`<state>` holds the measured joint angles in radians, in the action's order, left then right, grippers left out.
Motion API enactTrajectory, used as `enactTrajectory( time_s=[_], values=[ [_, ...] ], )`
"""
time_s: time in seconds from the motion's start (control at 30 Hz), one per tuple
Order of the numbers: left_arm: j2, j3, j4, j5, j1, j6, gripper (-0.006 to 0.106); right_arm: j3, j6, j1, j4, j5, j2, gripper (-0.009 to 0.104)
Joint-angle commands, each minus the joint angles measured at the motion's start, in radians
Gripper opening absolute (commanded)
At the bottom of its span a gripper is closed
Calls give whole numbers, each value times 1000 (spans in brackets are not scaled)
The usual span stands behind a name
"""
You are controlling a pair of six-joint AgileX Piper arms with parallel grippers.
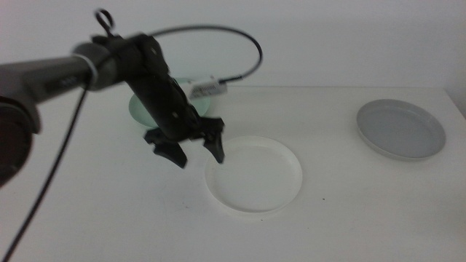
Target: Stack the three bowls on top of each other.
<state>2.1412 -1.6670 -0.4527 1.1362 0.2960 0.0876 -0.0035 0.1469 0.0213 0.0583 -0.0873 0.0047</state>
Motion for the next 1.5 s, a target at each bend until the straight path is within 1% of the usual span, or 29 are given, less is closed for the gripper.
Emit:
enactTrajectory(
  time_s=[0.0,0.1,0.17,0.27,0.47,0.53,0.6,0.7,0.77,0.83,0.93,1.03,1.07,1.23,1.33,1.47],
  values=[
    [-47,-41,-19,85,-39,17,94,3,-5,-2,6,5,-5,93],
    [-140,-52,-4,85,-80,13,94,3,-5,-2,6,5,-5,93],
    [-207,-52,35,85,-89,-16,94,3,-5,-2,6,5,-5,93],
    [-299,-52,161,85,-95,-93,94,3,-5,-2,6,5,-5,93],
    [-389,-52,453,85,-97,-124,94,3,-5,-2,6,5,-5,93],
    [-391,-52,519,85,-97,-142,94,3,-5,-2,6,5,-5,93],
    [-389,-52,552,67,-97,-139,94,3,-5,-2,6,5,-5,93],
    [-359,-60,561,-18,-108,-158,94,3,-5,-2,6,5,-5,93],
    [-313,-98,546,-19,-130,-164,94,3,-5,-2,6,5,-5,93],
    [-242,-170,504,-4,-163,-158,94,3,-5,-2,6,5,-5,93],
    [-126,-305,402,31,-214,-110,94,3,-5,-2,6,5,-5,93],
    [3,-446,332,85,-256,-88,94,3,-5,-2,6,5,-5,93],
    [49,-487,322,85,-261,-88,94,3,-5,-2,6,5,-5,93],
    [247,-699,314,85,-267,-88,94,3,-5,-2,6,5,-5,93],
    [326,-758,302,85,-267,-88,94,3,-5,-2,6,5,-5,93],
    [387,-767,297,85,-267,-88,94,3,-5,-2,6,5,-5,93]
  ],
)
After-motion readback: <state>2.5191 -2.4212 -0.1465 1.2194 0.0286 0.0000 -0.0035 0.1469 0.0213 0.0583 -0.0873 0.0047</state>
